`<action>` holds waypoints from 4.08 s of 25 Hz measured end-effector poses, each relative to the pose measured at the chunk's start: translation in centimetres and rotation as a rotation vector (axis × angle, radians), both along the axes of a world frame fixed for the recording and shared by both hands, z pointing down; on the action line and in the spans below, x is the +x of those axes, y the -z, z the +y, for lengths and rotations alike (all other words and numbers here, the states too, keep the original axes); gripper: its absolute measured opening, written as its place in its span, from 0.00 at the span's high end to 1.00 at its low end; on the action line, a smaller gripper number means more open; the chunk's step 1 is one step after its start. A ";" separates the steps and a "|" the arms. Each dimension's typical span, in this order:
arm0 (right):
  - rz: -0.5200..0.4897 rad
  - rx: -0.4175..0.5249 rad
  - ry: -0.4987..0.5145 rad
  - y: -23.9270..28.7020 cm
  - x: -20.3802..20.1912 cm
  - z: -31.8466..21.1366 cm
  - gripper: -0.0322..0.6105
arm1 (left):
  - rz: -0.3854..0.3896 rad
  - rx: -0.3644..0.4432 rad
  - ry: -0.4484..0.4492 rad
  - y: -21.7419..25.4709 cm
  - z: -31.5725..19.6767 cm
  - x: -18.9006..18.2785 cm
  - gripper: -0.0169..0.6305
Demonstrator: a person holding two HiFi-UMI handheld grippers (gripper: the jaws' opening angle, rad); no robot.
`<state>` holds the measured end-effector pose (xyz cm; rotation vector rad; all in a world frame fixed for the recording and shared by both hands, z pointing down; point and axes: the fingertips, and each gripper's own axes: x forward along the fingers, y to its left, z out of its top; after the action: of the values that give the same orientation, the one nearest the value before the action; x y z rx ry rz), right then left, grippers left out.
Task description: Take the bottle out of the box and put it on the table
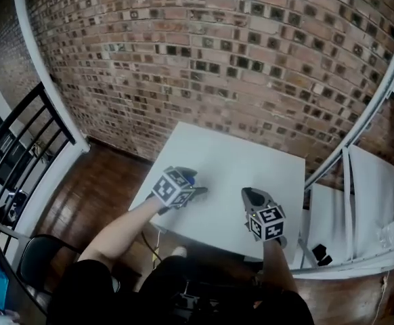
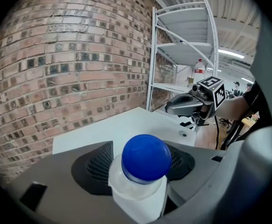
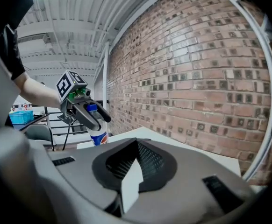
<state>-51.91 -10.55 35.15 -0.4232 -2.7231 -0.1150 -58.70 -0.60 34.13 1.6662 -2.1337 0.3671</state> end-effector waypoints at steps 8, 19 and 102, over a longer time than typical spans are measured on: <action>0.052 0.005 0.049 -1.7 -4.4 0.7 0.94 | 0.035 -0.034 0.065 -2.0 0.9 -6.1 0.54; 0.081 -0.004 0.010 -3.0 -10.7 1.7 0.94 | 0.028 -0.078 0.071 -3.4 0.6 -17.2 0.54; -0.277 -0.273 -0.282 5.9 6.2 -3.8 0.95 | -0.237 0.680 0.552 9.2 18.1 0.2 0.97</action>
<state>-45.68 -14.31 29.29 -0.0948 -3.0507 0.2982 -58.47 17.53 24.93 1.2615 -2.9955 -0.3902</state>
